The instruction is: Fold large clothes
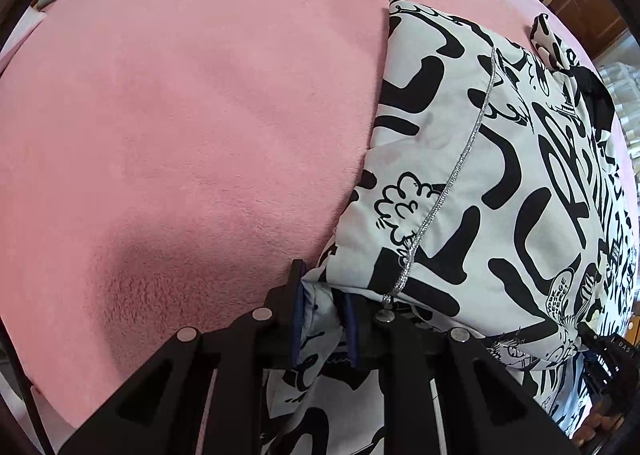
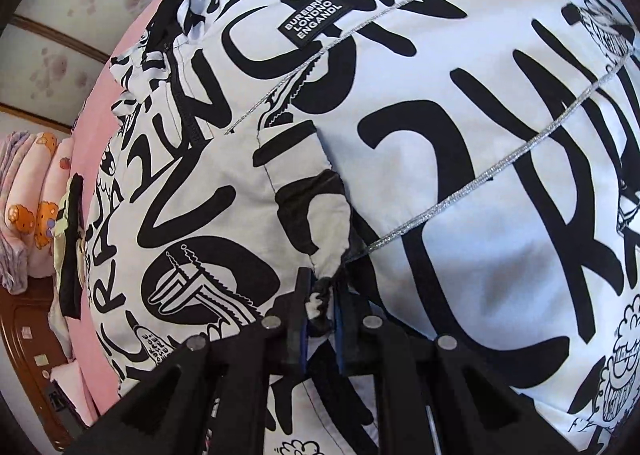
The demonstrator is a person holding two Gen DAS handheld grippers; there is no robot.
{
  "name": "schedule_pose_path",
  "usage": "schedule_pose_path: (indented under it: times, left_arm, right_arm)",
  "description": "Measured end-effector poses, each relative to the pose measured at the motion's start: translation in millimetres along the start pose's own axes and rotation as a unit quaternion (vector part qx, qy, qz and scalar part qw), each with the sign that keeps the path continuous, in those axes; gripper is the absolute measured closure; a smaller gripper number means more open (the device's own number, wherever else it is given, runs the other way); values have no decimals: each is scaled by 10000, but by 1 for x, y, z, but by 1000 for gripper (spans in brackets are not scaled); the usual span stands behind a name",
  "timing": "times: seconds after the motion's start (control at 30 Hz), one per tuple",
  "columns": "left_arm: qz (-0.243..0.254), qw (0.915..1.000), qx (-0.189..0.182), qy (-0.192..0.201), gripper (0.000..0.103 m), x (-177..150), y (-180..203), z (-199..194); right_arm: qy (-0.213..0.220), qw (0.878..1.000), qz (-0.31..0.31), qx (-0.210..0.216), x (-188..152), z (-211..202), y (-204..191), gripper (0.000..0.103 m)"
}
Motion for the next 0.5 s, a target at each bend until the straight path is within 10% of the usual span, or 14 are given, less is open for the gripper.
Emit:
schedule_pose_path:
  times: [0.27,0.5]
  left_arm:
    - [296,9992,247,-112,72,3,7,-18]
    - [847,9963,73,-110,42,-7,23,-63]
  right_arm:
    - [-173,9995,-105,-244,4,-14,-6,87]
    - [-132,9985,-341,-400,3,-48,-28,50]
Point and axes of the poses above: each gripper's, at about its wrist camera, not at the fingertips, and z roughly the way its jaws point, y to its right, x to its top, the point moved 7 cm from there along z, roughly the way its jaws point, and after that the axes turned 14 degrees about -z, right-handed, at the moved point
